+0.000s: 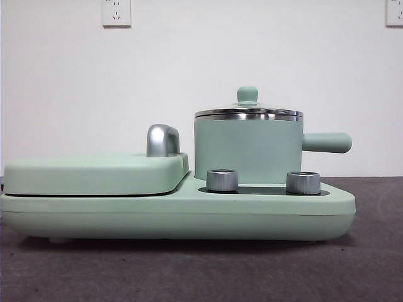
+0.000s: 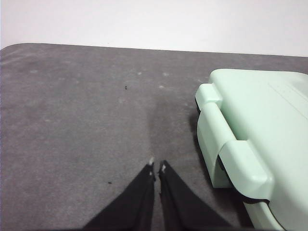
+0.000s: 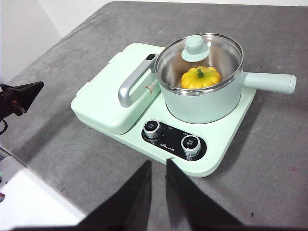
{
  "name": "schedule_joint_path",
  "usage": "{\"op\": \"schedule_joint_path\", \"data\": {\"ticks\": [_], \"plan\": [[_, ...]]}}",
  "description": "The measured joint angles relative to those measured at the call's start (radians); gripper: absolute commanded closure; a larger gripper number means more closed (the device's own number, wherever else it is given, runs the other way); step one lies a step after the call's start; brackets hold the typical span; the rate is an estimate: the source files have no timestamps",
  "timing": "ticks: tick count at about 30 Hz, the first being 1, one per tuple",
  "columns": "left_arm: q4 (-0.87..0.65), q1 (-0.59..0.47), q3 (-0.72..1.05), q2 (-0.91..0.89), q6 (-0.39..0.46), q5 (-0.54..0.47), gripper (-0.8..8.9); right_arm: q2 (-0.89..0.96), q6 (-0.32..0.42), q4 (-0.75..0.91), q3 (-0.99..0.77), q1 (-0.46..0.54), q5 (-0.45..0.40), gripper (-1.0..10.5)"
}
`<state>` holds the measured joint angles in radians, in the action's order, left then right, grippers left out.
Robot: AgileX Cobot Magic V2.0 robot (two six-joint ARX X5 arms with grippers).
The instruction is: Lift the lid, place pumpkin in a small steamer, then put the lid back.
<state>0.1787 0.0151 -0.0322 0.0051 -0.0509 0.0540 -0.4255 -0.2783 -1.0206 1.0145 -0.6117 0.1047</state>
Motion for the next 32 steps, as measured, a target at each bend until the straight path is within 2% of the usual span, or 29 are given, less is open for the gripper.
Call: {"op": "schedule_joint_path", "data": {"ticks": [8,13,17,20,23,27,32], "plan": [[0.000,0.000,0.000,0.000,0.000,0.000,7.92,0.002,0.000,0.010,-0.003,0.017,0.000,9.0],[0.000,0.000,0.000,0.000,0.000,0.000,7.92,0.034,0.000,0.145,-0.104,0.192,0.035,9.0],[0.000,0.000,0.000,0.000,0.000,0.000,7.92,0.122,0.000,0.403,-0.314,0.382,0.066,9.0],[0.000,0.000,0.000,0.000,0.000,0.000,7.92,0.206,0.000,0.607,-0.490,0.483,0.067,9.0],[0.000,0.000,0.000,0.000,0.000,0.000,7.92,0.282,0.006,0.678,-0.634,0.548,0.031,9.0],[0.000,0.000,0.000,0.000,0.000,0.000,7.92,0.343,0.058,0.680,-0.769,0.596,-0.077,9.3],[0.000,0.000,0.000,0.000,0.000,0.000,7.92,0.387,0.165,0.735,-0.887,0.605,-0.082,9.3]]}}
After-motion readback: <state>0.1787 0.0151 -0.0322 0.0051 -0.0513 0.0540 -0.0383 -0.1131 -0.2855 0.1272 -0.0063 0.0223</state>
